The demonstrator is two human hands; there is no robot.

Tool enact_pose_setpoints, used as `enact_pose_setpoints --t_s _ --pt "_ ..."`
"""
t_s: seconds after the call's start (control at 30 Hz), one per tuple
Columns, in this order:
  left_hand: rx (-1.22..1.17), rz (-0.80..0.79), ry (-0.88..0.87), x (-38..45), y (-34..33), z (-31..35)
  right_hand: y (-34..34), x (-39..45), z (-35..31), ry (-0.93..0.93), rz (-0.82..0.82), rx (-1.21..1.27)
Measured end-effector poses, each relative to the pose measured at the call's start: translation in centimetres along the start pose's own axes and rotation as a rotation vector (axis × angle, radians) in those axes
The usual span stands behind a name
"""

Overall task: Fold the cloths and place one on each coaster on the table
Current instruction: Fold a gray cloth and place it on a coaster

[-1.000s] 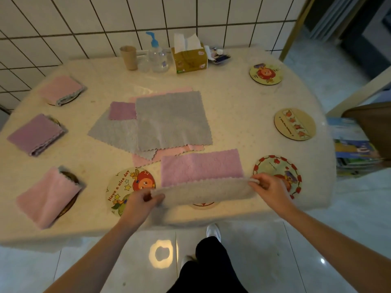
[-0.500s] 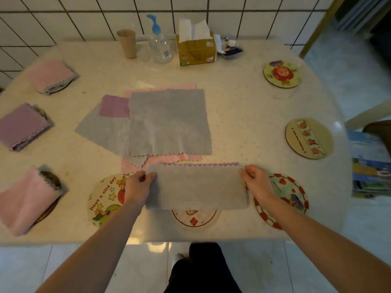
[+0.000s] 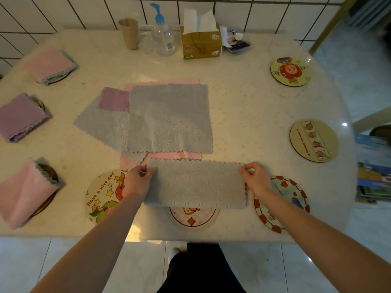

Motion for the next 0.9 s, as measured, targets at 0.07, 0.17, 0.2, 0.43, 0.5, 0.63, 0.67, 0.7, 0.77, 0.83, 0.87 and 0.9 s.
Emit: enact_pose_setpoints --t_s 0.07,0.17,0.2,0.43,0.5,0.63,0.67,0.7,0.77,0.83,0.87,0.9 --pt "0.015 0.003 -0.019 -0.9 0.2 0.4 0.4 -0.3 -0.3 -0.006 0.008 0.017" --pt "0.175 0.026 -0.218 -3.7 1.0 1.3 1.7 -2.1 -1.3 0.067 0.08 -0.048" --pt "0.309 0.036 -0.375 -5.0 1.1 1.7 2.1 -3.1 -1.9 0.151 0.133 -0.16" --pt "0.749 -0.516 -1.099 -12.9 -5.6 -1.4 -4.6 -11.9 -5.1 0.981 0.09 -0.756" --pt "0.842 -0.519 -1.082 -12.7 -5.6 -2.6 -5.8 -12.6 -4.1 1.082 0.065 -0.891" --pt "0.915 -0.532 -1.045 -11.4 -3.0 -4.3 -4.7 -12.5 -1.4 1.084 0.025 -1.02" --pt "0.928 -0.541 -1.041 -11.0 -2.4 -4.6 -4.3 -12.3 -0.7 1.074 0.011 -1.04" --pt "0.938 -0.547 -1.032 -10.7 -1.8 -4.7 -3.9 -12.1 -0.1 1.064 -0.005 -1.055" --pt "0.954 -0.548 -1.011 -10.1 -0.6 -4.6 -3.6 -11.8 0.3 1.057 -0.02 -1.072" --pt "0.969 -0.539 -0.996 -9.7 -0.1 -3.9 -3.5 -11.7 0.1 1.064 -0.013 -1.075" --pt "0.973 -0.531 -1.0 -9.7 -0.1 -3.4 -3.6 -11.7 -0.2 1.064 -0.003 -1.072" --pt "0.968 -0.52 -1.017 -9.7 -0.2 -2.9 -3.7 -11.6 -0.6 1.06 0.011 -1.07"
Point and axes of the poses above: each hand's wrist, its own x-axis towards the middle knuckle, its own y-axis out of the back of the hand, z = x × y, the point moved 6 cm from there along x, towards the middle knuckle, and after that the axes turned 15 degrees about -x, right-handed, at the moved point
